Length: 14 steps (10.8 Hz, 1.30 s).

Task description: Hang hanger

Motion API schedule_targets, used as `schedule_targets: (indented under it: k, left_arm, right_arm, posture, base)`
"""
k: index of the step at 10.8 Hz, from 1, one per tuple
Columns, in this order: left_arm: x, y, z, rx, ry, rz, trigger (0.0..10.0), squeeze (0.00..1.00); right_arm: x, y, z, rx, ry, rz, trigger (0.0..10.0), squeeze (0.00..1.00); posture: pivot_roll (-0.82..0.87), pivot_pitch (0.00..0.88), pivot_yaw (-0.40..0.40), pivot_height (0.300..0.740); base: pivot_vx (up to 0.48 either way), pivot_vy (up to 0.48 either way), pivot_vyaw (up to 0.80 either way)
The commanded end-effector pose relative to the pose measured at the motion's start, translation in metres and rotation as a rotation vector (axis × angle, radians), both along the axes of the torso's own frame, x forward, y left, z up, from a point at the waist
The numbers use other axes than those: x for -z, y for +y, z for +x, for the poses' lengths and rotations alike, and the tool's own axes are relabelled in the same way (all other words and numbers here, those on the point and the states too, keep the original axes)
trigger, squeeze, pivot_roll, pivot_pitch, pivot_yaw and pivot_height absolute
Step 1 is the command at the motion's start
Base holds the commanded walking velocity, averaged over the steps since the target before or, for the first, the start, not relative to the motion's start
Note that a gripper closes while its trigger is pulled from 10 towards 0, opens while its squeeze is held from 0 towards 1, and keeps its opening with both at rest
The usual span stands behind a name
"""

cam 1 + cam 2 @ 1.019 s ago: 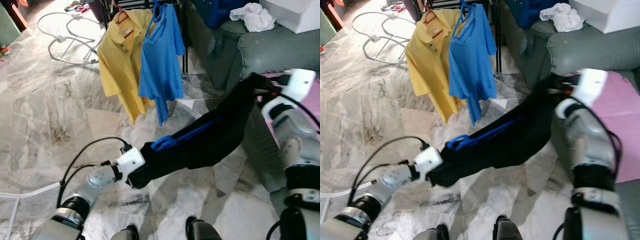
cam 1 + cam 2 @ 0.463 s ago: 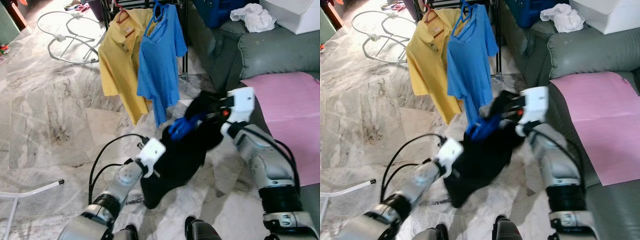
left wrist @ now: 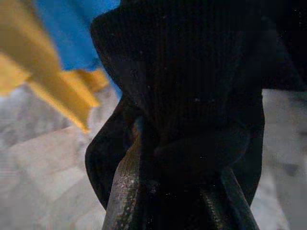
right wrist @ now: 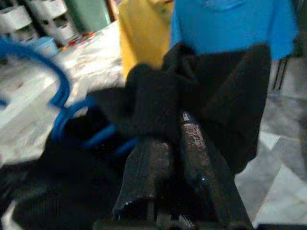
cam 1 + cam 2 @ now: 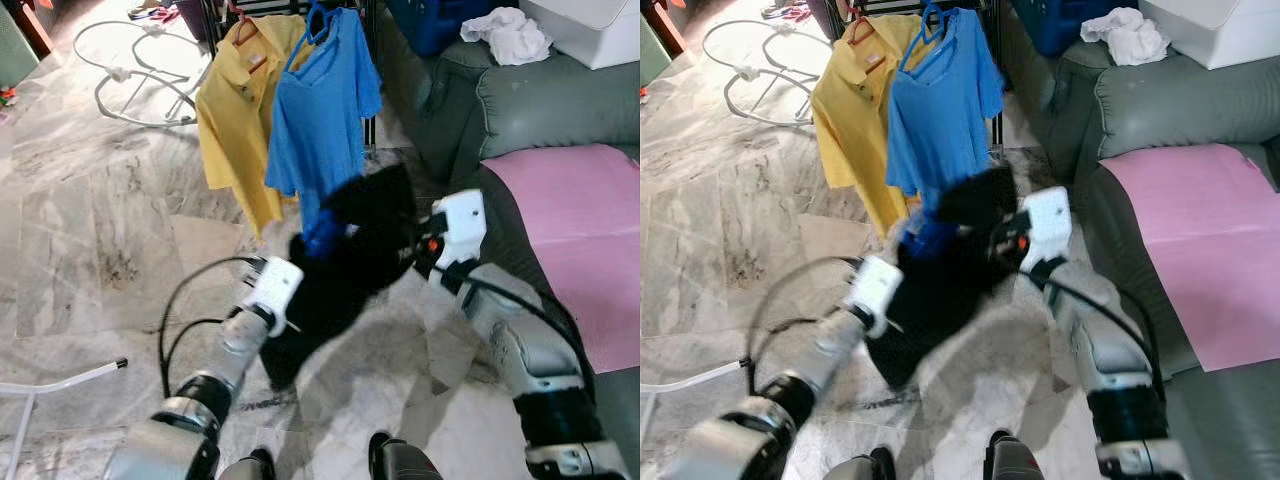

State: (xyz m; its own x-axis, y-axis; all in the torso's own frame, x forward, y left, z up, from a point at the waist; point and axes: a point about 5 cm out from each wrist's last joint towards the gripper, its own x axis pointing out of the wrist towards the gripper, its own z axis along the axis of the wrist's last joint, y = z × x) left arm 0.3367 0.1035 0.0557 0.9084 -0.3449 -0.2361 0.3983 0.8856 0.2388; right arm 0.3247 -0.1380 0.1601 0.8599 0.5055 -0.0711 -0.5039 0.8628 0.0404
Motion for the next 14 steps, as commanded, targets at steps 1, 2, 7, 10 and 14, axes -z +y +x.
schedule_targets:
  k: [1, 2, 7, 10, 14]
  left_arm:
    - [-0.002, 0.014, 0.004, -0.096, -0.002, -0.015, 0.0, 0.00]
    - [-0.005, 0.019, 0.007, -0.145, -0.016, -0.018, 0.0, 0.00]
    - [-0.008, 0.017, 0.009, -0.171, -0.029, -0.042, 0.0, 0.00]
    - [-0.014, 0.024, 0.013, -0.166, -0.049, -0.029, 0.0, 0.00]
    - [-0.025, 0.026, 0.017, -0.056, -0.105, 0.032, 0.0, 0.00]
  right_arm:
    - [-0.001, 0.009, -0.006, -0.052, -0.003, 0.000, 0.0, 0.00]
    - [0.006, 0.017, -0.011, -0.094, 0.022, -0.013, 0.0, 0.00]
    - [0.048, 0.023, -0.027, -0.150, 0.139, -0.125, 10.0, 0.00]
    - [0.085, 0.004, -0.030, -0.017, 0.193, -0.306, 10.0, 1.00]
    - [0.093, 0.005, -0.041, -0.171, 0.109, -0.397, 10.0, 1.00]
  posture:
    - [-0.24, 0.196, 0.052, 0.740]
    - [-0.24, 0.197, 0.051, 0.740]
    - [-0.24, 0.195, 0.045, 0.740]
    - [-0.23, 0.189, 0.048, 0.740]
    - [-0.23, 0.183, 0.052, 0.740]
  base:
    - [0.000, 0.000, 0.00]
    - [0.000, 0.000, 0.00]
    - [0.000, 0.000, 0.00]
    - [0.000, 0.000, 0.00]
    - [0.000, 0.000, 0.00]
